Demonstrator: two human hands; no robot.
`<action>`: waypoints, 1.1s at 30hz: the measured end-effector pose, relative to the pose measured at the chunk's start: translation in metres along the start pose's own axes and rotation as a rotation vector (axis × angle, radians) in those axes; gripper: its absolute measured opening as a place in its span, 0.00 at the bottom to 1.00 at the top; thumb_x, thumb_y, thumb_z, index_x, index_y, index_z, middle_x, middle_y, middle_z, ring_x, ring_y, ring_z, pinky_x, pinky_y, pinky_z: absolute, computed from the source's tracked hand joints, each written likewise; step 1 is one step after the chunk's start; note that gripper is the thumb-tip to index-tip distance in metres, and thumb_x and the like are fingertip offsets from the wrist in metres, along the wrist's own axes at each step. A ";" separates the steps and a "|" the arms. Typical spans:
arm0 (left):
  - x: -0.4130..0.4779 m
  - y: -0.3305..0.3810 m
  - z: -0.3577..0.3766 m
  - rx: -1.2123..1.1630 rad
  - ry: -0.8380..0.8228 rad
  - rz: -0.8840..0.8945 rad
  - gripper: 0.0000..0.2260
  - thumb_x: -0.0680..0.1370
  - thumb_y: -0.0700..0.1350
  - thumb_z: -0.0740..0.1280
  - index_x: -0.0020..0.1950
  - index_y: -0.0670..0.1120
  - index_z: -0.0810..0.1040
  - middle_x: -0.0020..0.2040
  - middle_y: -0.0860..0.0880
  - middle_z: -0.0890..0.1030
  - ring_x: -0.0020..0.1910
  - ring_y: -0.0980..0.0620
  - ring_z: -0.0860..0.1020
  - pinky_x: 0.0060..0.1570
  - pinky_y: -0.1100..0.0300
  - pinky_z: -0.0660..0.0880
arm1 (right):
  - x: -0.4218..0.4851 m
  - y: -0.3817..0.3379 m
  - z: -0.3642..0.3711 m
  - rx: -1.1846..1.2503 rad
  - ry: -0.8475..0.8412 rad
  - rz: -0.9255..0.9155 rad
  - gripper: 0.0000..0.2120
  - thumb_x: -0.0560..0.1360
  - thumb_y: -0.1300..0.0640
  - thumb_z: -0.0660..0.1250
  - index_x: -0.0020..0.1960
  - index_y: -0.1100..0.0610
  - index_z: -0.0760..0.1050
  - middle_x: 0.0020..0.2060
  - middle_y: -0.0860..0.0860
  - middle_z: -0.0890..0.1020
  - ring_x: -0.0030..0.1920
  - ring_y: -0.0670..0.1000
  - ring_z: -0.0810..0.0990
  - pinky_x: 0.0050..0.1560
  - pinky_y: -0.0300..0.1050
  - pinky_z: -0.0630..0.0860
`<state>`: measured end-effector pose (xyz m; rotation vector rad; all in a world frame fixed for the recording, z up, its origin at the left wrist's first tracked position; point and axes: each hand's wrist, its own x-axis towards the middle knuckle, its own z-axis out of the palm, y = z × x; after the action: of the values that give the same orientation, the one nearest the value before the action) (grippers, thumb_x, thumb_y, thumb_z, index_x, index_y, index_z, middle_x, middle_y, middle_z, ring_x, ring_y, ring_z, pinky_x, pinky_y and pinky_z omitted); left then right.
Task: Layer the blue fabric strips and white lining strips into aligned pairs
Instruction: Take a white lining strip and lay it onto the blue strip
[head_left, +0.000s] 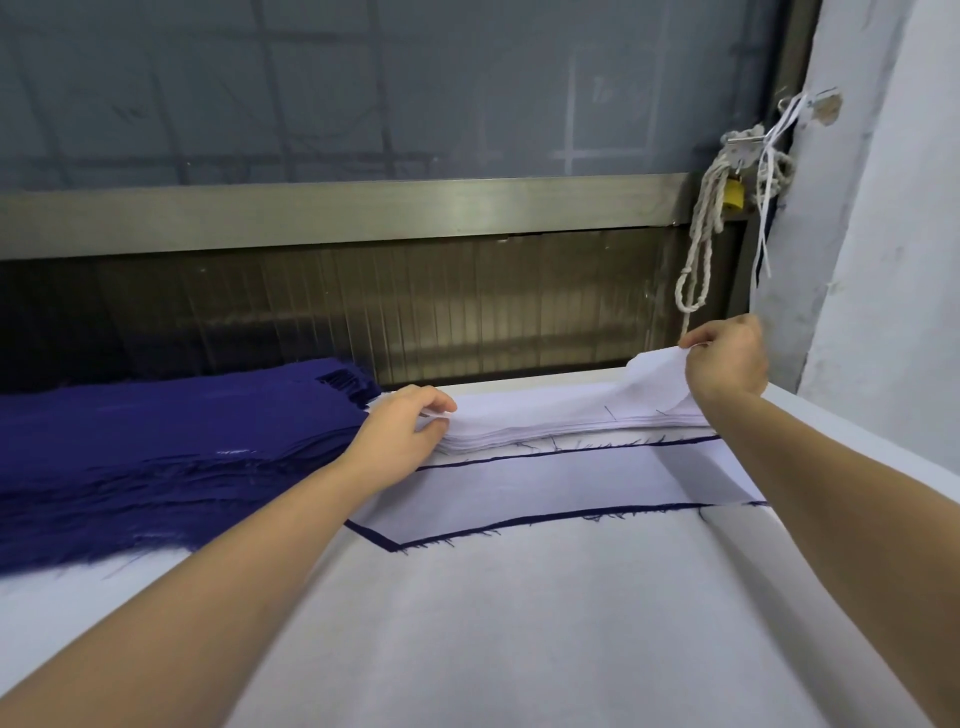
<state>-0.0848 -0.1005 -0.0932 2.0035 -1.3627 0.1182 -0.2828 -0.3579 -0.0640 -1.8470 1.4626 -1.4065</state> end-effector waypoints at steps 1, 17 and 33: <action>0.000 0.001 0.000 -0.005 -0.002 -0.004 0.10 0.78 0.39 0.63 0.59 0.46 0.77 0.56 0.52 0.76 0.53 0.58 0.72 0.53 0.67 0.66 | 0.001 -0.001 -0.001 -0.001 0.005 -0.008 0.11 0.77 0.69 0.61 0.43 0.60 0.81 0.57 0.55 0.72 0.54 0.58 0.75 0.46 0.46 0.69; 0.009 0.017 0.006 -0.311 -0.024 -0.262 0.12 0.81 0.47 0.57 0.52 0.49 0.80 0.54 0.53 0.79 0.58 0.55 0.74 0.54 0.63 0.64 | 0.009 0.011 0.007 0.143 -0.155 0.045 0.11 0.78 0.69 0.57 0.52 0.63 0.77 0.65 0.56 0.65 0.57 0.58 0.72 0.50 0.40 0.67; 0.009 0.015 0.005 -0.117 0.005 -0.227 0.16 0.82 0.47 0.56 0.55 0.41 0.80 0.52 0.48 0.79 0.53 0.53 0.74 0.50 0.63 0.65 | 0.007 0.031 0.014 -0.019 -0.235 -0.131 0.11 0.80 0.63 0.57 0.58 0.65 0.75 0.65 0.58 0.63 0.53 0.60 0.73 0.58 0.45 0.69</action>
<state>-0.0946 -0.1137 -0.0859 2.0402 -1.1034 -0.0585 -0.2866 -0.3792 -0.0911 -2.0736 1.2635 -1.1864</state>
